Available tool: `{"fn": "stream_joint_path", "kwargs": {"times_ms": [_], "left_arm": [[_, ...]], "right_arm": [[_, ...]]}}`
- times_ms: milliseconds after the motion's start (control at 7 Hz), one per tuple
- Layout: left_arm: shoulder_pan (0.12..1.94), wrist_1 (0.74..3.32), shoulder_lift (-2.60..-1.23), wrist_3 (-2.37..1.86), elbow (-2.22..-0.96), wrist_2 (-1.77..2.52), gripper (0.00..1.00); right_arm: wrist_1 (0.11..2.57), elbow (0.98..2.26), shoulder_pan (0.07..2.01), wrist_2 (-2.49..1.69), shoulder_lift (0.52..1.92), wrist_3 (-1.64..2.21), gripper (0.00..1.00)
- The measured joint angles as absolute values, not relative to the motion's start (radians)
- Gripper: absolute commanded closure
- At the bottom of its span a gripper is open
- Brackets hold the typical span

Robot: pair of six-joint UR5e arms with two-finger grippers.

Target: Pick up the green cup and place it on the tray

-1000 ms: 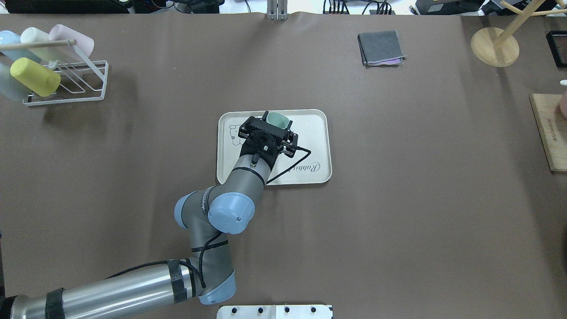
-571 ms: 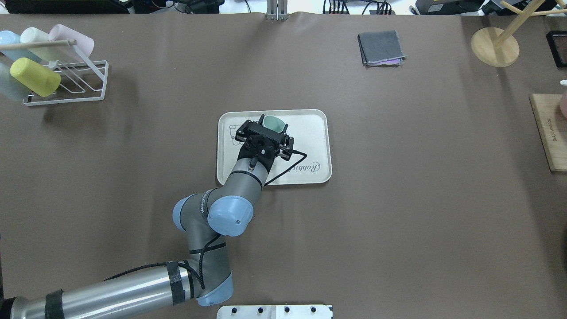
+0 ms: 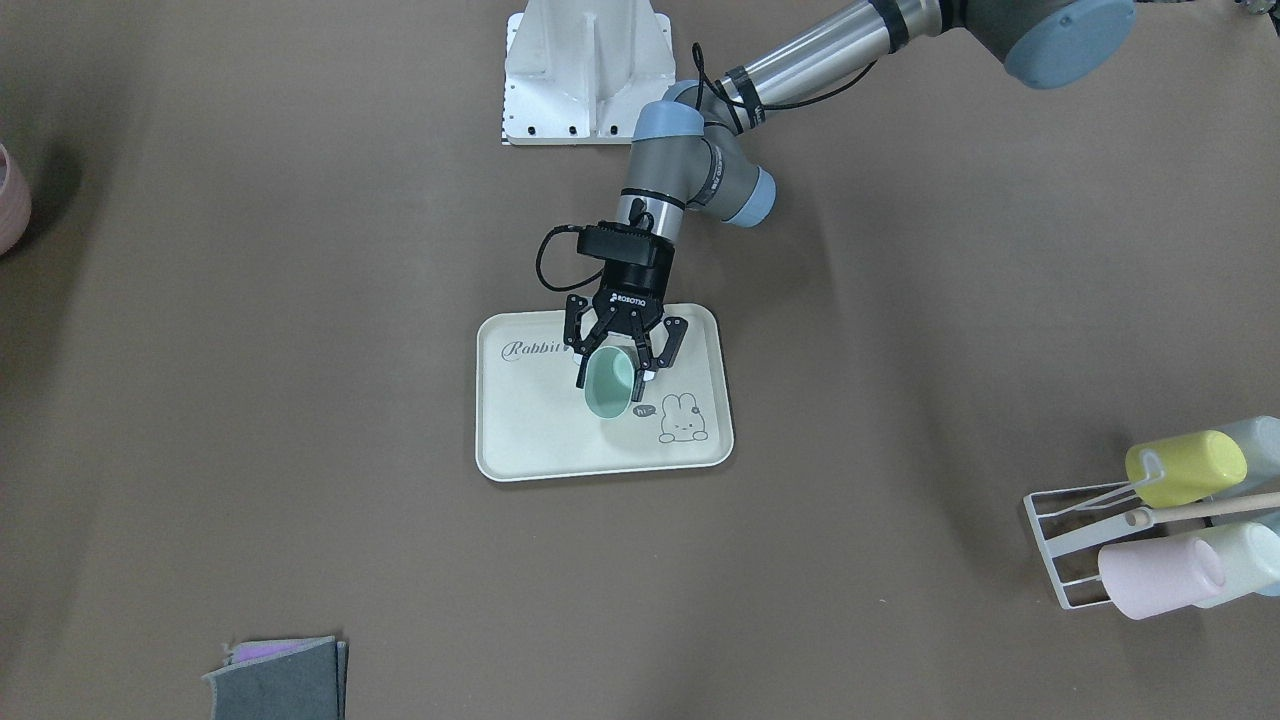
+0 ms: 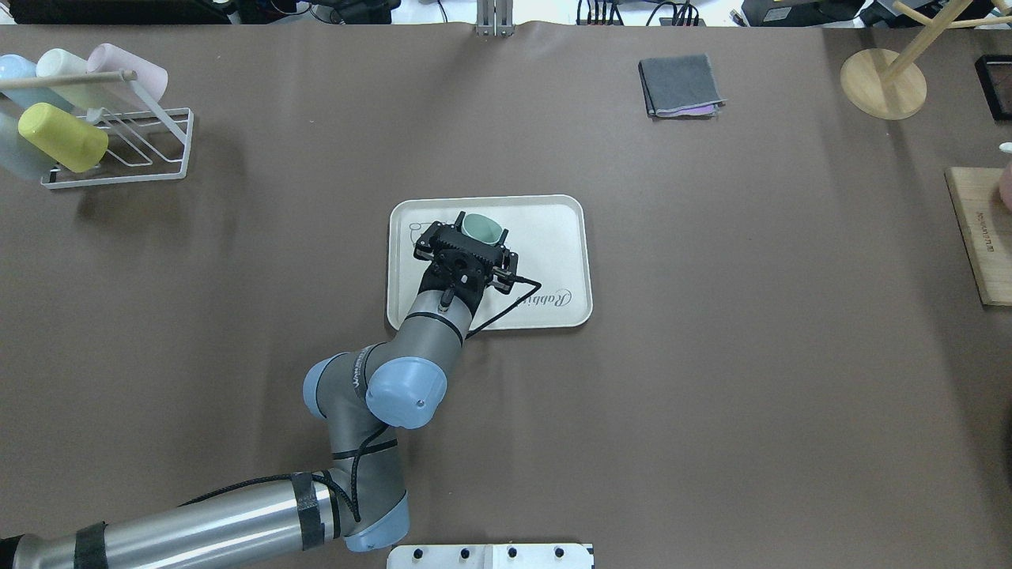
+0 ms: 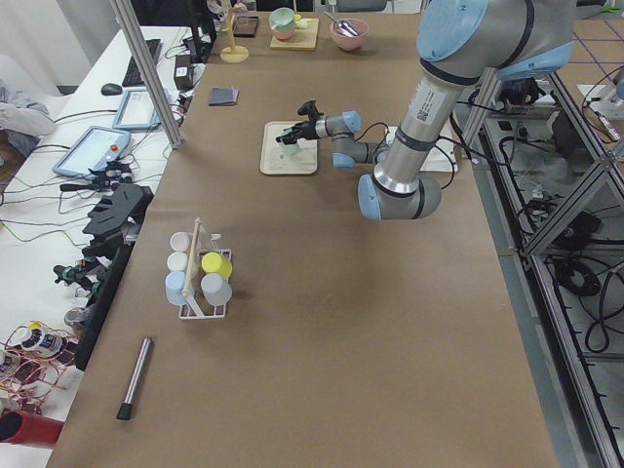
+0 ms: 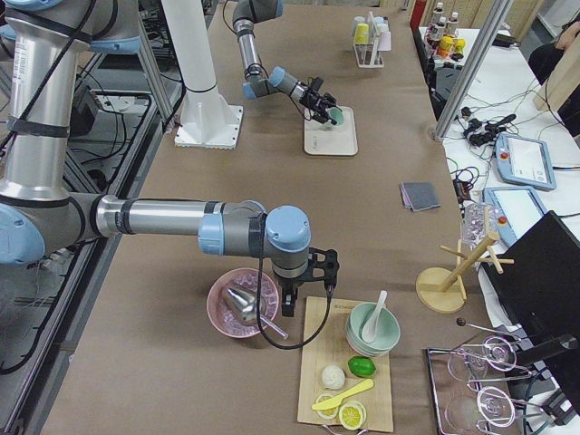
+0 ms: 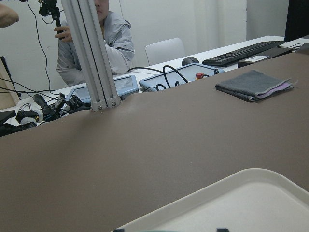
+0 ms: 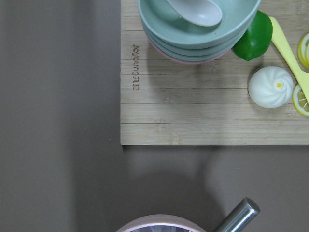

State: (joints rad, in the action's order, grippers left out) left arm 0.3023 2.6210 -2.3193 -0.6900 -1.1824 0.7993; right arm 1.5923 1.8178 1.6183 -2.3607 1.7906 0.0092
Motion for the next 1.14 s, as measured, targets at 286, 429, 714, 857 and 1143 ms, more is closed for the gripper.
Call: {"fn": "stream_joint_path", "kwargs": {"times_ms": [286, 429, 714, 857, 1143], "left_arm": [[0.302, 2.621, -2.317, -0.689, -1.185, 0.799, 0.28], [0.302, 2.621, -2.318, -0.689, -1.187, 0.799, 0.28], [0.302, 2.619, -2.322, -0.688, -1.192, 0.799, 0.28], [0.302, 2.619, -2.323, -0.688, -1.194, 0.799, 0.28], [0.302, 2.619, -2.325, -0.685, -1.198, 0.799, 0.28]], "right_arm": [[1.592, 1.819, 1.618, -2.361, 1.791, 0.009, 0.0], [1.592, 1.819, 1.618, -2.361, 1.792, 0.009, 0.0], [1.592, 1.819, 1.618, -2.361, 1.792, 0.009, 0.0], [1.592, 1.819, 1.619, -2.361, 1.792, 0.009, 0.0], [1.592, 1.819, 1.619, -2.362, 1.792, 0.009, 0.0]]}}
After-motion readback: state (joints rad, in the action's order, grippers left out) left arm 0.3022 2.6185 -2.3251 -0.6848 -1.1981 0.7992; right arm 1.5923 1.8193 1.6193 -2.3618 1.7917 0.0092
